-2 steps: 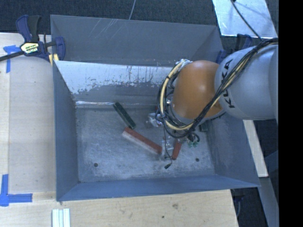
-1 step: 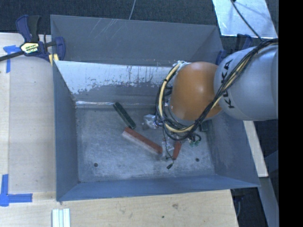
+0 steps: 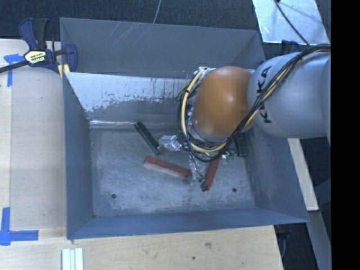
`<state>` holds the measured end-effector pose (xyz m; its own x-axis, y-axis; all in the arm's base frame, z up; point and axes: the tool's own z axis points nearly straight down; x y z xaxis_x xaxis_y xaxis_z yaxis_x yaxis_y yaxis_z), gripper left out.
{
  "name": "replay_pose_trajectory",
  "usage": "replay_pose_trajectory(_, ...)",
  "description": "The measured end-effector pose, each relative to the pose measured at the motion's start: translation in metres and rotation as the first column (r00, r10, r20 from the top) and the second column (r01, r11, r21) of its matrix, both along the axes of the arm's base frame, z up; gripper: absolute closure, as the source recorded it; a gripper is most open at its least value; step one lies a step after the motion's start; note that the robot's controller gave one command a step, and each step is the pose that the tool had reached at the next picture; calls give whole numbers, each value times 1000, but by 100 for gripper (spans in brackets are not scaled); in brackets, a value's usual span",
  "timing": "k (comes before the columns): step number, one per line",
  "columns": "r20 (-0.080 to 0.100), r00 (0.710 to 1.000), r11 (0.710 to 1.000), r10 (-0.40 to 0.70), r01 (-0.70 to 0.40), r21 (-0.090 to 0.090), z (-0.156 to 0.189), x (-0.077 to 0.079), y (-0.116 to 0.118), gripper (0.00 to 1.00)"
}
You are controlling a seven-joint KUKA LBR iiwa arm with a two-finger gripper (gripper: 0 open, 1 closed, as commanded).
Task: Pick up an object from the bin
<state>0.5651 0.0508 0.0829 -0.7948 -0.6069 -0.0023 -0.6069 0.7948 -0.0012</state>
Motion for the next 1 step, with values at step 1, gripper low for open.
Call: replay_pose_trajectory(1, 0, 997, 997, -82, 82, 1, -9, 28, 25, 0)
